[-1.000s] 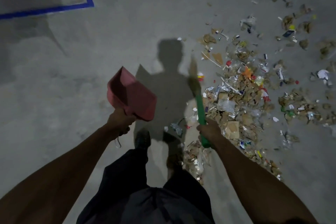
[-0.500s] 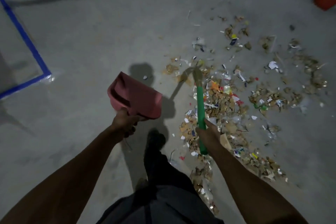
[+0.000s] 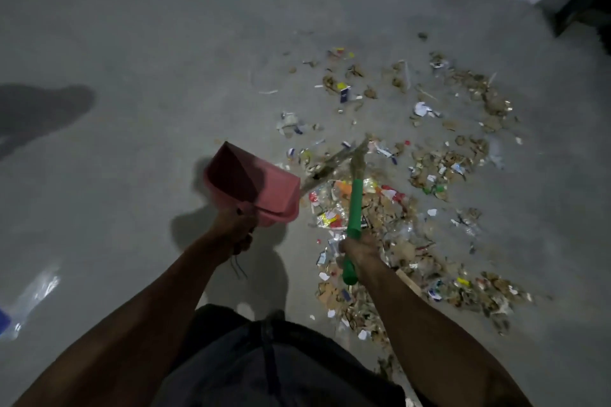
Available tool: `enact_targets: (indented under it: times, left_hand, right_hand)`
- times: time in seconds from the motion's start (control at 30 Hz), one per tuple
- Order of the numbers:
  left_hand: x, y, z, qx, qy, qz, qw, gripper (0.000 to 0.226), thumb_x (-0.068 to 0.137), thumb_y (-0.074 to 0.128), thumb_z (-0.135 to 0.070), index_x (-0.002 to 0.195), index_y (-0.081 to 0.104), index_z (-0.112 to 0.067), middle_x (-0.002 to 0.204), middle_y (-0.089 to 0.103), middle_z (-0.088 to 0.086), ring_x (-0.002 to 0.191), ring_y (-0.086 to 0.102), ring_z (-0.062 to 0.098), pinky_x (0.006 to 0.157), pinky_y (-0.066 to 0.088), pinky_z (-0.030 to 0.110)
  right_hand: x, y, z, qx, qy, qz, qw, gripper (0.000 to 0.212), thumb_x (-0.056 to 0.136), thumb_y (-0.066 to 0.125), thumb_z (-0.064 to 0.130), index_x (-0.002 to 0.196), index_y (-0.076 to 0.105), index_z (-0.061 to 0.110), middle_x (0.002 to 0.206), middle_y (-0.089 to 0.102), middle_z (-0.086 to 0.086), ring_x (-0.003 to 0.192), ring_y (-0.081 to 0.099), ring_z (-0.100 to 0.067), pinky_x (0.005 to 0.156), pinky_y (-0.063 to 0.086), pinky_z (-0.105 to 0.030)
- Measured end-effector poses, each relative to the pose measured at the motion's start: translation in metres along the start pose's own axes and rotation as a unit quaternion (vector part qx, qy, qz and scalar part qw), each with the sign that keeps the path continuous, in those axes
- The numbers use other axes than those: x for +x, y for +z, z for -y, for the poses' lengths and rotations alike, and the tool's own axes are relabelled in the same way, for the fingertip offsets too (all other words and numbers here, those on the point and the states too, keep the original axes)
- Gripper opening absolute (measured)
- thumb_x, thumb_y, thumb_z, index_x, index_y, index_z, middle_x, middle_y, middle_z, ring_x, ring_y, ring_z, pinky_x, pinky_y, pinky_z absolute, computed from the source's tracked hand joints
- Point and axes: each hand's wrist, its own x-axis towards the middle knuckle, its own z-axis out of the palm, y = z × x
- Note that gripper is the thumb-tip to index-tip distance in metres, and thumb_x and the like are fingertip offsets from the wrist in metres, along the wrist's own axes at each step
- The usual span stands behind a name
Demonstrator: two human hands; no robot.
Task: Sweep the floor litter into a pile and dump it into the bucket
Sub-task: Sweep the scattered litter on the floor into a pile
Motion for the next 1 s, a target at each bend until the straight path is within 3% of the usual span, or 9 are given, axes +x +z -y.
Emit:
enact_targets:
  times: [0.1,0.2,0.3,0.43,0.57,0.7,0.8,0.9,1.0]
  left_hand:
    - [0.039,0.017,-0.038,-0.011,-0.005,0.064,0.998,0.023,0.099,0.043,-0.002,0.076,0.047,-0.005,0.054,0.041,0.008,0.023,0.036,0.007,0.028,0.024,0.011]
    - [0.076,0.041,-0.073,0.052,-0.033,0.13,0.99,0.024,0.099,0.045,-0.007,0.075,0.05,-0.009,0.059,0.045,0.006,0.028,0.039,0.006,0.028,0.025,0.012]
    - [0.111,0.072,-0.099,0.105,-0.003,0.16,0.981,0.022,0.093,0.056,-0.001,0.073,0.051,-0.011,0.062,0.043,0.004,0.036,0.039,0.008,0.033,0.023,0.015]
    - [0.148,0.113,-0.139,0.172,0.005,0.219,0.96,0.021,0.089,0.061,-0.002,0.071,0.053,-0.009,0.061,0.047,0.005,0.038,0.038,0.009,0.03,0.019,0.012]
    - [0.171,0.155,-0.181,0.264,0.049,0.3,0.915,0.019,0.09,0.056,0.002,0.075,0.051,-0.008,0.06,0.044,0.007,0.03,0.035,0.005,0.031,0.021,0.013]
    - [0.175,0.196,-0.198,0.33,0.083,0.381,0.86,0.012,0.089,0.055,0.005,0.087,0.052,-0.006,0.059,0.044,0.008,0.041,0.036,0.013,0.031,0.021,0.012]
    - [0.163,0.222,-0.192,0.381,0.103,0.432,0.811,0.012,0.09,0.054,0.005,0.09,0.052,-0.008,0.064,0.044,0.008,0.043,0.038,0.013,0.031,0.022,0.012]
    - [0.145,0.245,-0.173,0.422,0.104,0.467,0.77,0.01,0.09,0.054,0.006,0.088,0.051,-0.004,0.062,0.042,0.009,0.028,0.035,0.006,0.03,0.018,0.011]
    - [0.123,0.267,-0.146,0.464,0.102,0.492,0.729,0.006,0.09,0.056,0.004,0.089,0.052,0.0,0.062,0.044,0.011,0.027,0.035,0.007,0.03,0.02,0.011]
  right_hand:
    - [0.004,-0.017,0.016,0.111,0.041,0.019,0.993,0.028,0.088,0.054,-0.01,0.112,0.045,0.001,0.094,0.054,-0.021,0.05,0.06,-0.026,0.037,0.05,-0.028]
    - [0.012,-0.032,0.017,0.13,0.04,-0.024,0.99,0.02,0.093,0.054,-0.001,0.11,0.044,0.002,0.081,0.054,-0.013,0.053,0.054,-0.02,0.04,0.044,-0.024]
    - [0.028,-0.042,0.014,0.179,0.051,-0.083,0.979,0.022,0.098,0.056,0.017,0.111,0.043,0.005,0.093,0.061,-0.017,0.061,0.057,-0.02,0.043,0.044,-0.026]
    - [0.038,-0.047,0.018,0.247,0.088,-0.141,0.955,0.036,0.105,0.04,0.036,0.11,0.048,0.001,0.085,0.056,-0.013,0.058,0.053,-0.02,0.039,0.043,-0.024]
    - [0.029,-0.041,0.029,0.334,0.152,-0.203,0.908,0.036,0.103,0.045,0.027,0.118,0.047,-0.006,0.083,0.052,-0.013,0.052,0.052,-0.02,0.034,0.041,-0.021]
    - [-0.001,-0.034,0.028,0.431,0.175,-0.237,0.853,0.022,0.103,0.047,0.021,0.11,0.046,0.0,0.086,0.052,-0.012,0.047,0.058,-0.016,0.038,0.047,-0.024]
    - [-0.025,-0.021,0.008,0.481,0.212,-0.292,0.799,0.014,0.102,0.047,0.02,0.098,0.044,0.007,0.085,0.05,-0.011,0.06,0.054,-0.02,0.042,0.048,-0.026]
    - [-0.046,-0.004,-0.02,0.509,0.254,-0.337,0.75,0.02,0.102,0.048,0.021,0.107,0.042,0.003,0.084,0.049,-0.013,0.057,0.051,-0.02,0.041,0.045,-0.026]
    - [-0.065,0.011,-0.055,0.531,0.289,-0.361,0.71,0.024,0.102,0.049,0.024,0.114,0.039,0.005,0.087,0.05,-0.014,0.057,0.052,-0.02,0.042,0.044,-0.027]
